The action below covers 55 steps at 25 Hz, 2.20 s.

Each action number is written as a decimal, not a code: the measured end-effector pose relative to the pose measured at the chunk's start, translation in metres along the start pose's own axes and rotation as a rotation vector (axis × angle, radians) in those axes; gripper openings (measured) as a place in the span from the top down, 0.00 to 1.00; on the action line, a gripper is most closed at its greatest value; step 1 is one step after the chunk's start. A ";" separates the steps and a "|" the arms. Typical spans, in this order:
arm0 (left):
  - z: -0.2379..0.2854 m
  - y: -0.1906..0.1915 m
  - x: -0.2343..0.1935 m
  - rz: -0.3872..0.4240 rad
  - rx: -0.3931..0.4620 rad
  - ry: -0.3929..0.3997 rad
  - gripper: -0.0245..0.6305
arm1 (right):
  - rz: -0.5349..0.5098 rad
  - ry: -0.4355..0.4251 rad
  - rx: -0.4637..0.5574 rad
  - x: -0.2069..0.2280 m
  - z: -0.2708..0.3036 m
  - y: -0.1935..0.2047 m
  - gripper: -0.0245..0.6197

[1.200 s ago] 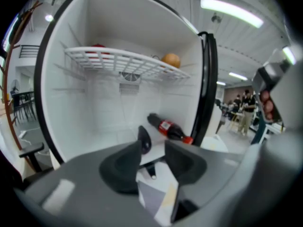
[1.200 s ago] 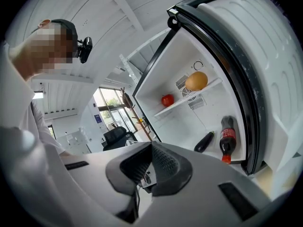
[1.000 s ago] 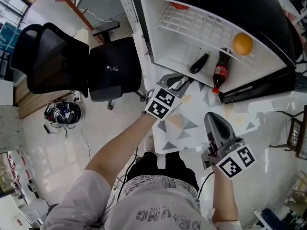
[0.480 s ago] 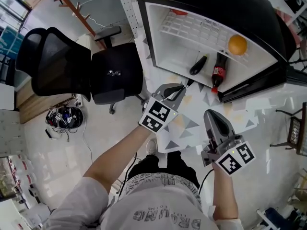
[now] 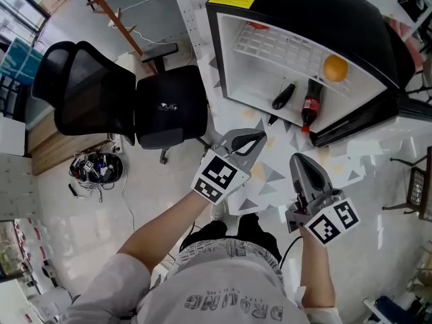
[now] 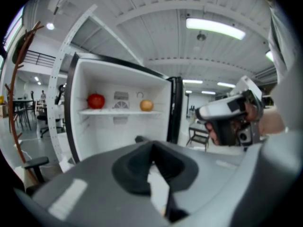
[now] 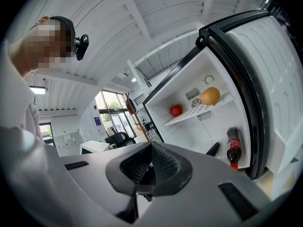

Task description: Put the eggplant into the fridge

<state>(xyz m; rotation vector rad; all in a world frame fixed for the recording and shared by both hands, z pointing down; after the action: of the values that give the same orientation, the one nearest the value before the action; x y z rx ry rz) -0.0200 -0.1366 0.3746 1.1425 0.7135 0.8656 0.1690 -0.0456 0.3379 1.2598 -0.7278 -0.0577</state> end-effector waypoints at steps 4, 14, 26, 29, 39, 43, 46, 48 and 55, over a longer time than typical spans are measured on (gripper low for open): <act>-0.017 -0.014 0.004 0.001 0.032 0.009 0.95 | -0.007 0.002 0.010 -0.005 0.000 -0.001 0.96; -0.056 -0.022 -0.002 0.004 0.046 -0.004 0.95 | -0.032 0.004 0.027 -0.018 0.005 -0.005 0.96; -0.087 -0.018 -0.021 -0.053 0.076 -0.077 0.95 | -0.041 0.000 0.023 -0.025 0.018 -0.006 0.96; -0.089 -0.018 -0.023 -0.061 0.080 -0.081 0.95 | -0.048 0.000 0.023 -0.026 0.020 -0.008 0.96; -0.089 -0.021 -0.030 -0.058 0.095 -0.081 0.95 | -0.068 0.006 0.015 -0.030 0.027 -0.008 0.96; -0.089 -0.023 -0.033 -0.057 0.094 -0.081 0.95 | -0.064 0.008 0.014 -0.030 0.028 -0.008 0.96; -0.089 -0.024 -0.034 -0.056 0.093 -0.084 0.95 | -0.063 0.008 0.013 -0.030 0.029 -0.008 0.96; -0.089 -0.025 -0.034 -0.056 0.093 -0.085 0.95 | -0.063 0.007 0.013 -0.031 0.029 -0.009 0.96; -0.086 -0.024 -0.034 -0.054 0.099 -0.086 0.95 | -0.066 0.005 0.012 -0.029 0.030 -0.008 0.96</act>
<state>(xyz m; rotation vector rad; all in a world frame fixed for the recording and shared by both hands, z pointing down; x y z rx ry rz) -0.1042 -0.1302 0.3293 1.2354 0.7194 0.7380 0.1334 -0.0614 0.3207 1.2948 -0.6834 -0.1044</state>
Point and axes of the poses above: the fingertips, and each gripper's own axes: z forward along the fingers, x to its right, y out of its underside, the point moved 10 cm from there along -z, backward along the fingers, and after that the axes turned 1 degree about y, right-handed, at the moved point
